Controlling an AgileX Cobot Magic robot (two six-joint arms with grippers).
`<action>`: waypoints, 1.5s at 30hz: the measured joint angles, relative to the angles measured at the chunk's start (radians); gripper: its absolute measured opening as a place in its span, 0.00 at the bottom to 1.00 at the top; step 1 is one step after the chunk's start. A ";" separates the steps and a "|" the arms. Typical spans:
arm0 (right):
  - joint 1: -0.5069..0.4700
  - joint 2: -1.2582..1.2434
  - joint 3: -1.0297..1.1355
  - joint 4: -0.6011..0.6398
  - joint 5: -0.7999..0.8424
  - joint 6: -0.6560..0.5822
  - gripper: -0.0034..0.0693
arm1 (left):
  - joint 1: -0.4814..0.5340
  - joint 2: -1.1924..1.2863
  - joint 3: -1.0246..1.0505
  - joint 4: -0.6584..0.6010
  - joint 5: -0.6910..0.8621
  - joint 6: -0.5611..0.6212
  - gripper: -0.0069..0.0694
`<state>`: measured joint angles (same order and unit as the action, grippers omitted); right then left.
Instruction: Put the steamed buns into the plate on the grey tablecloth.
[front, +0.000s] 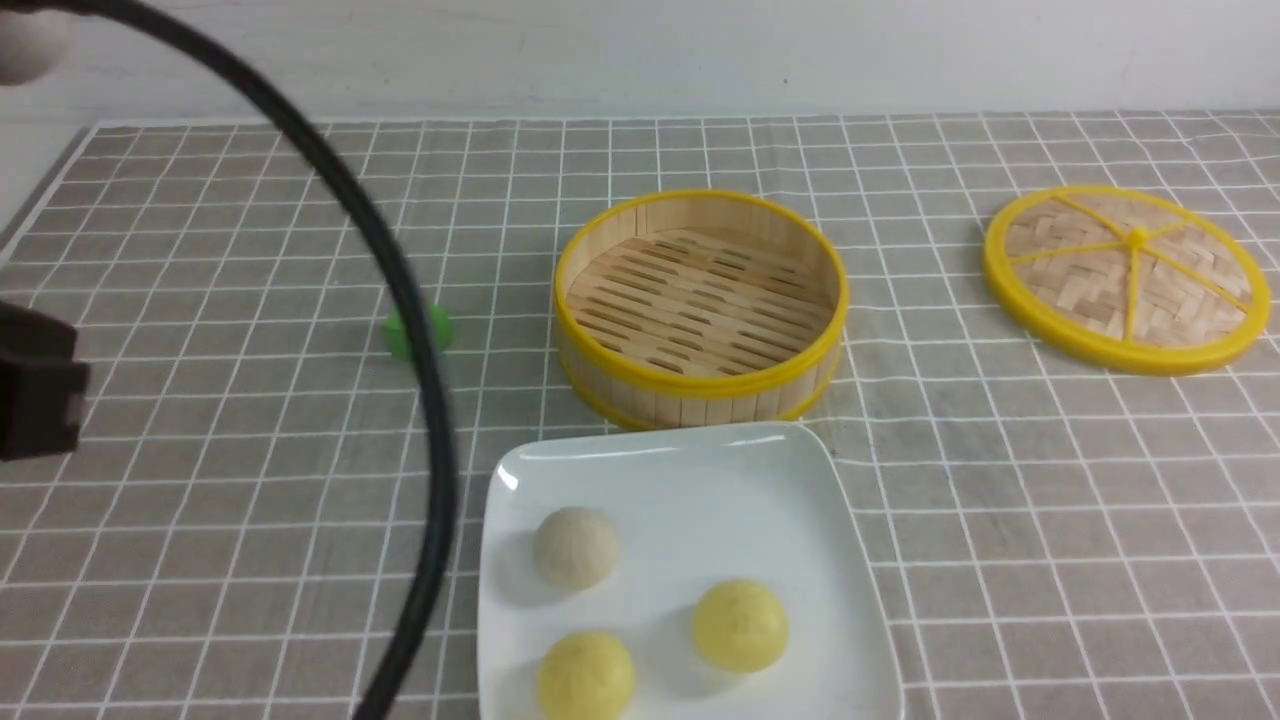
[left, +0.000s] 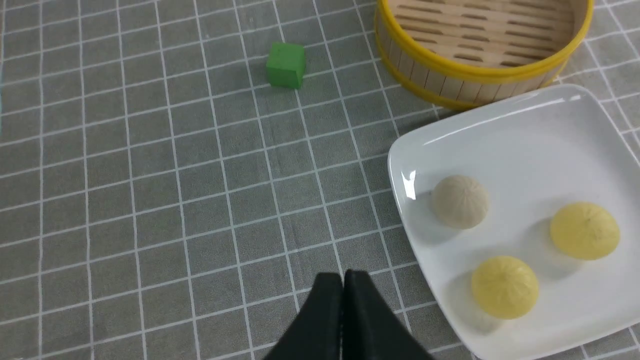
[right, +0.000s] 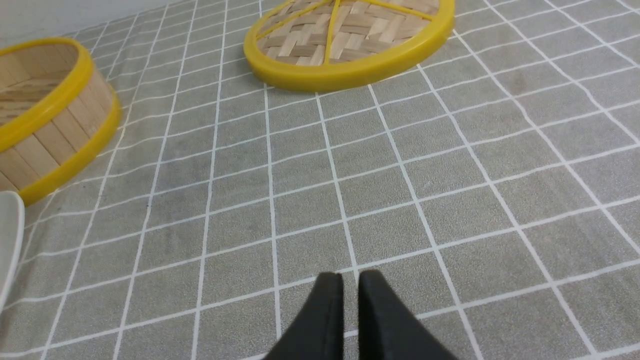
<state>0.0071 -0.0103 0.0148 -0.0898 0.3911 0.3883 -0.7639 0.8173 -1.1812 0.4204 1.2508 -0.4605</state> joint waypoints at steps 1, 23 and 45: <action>0.000 0.000 0.000 0.000 0.000 -0.001 0.14 | 0.000 -0.006 0.005 0.001 0.000 0.000 0.12; 0.000 0.000 0.000 -0.027 0.000 -0.304 0.19 | 0.000 -0.077 0.224 0.136 -0.102 -0.149 0.12; 0.067 0.000 0.000 -0.027 0.000 -0.305 0.22 | 0.000 -0.327 0.259 0.062 -0.001 -0.166 0.12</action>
<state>0.0745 -0.0103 0.0148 -0.1170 0.3914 0.0834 -0.7639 0.4902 -0.9217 0.4828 1.2502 -0.6265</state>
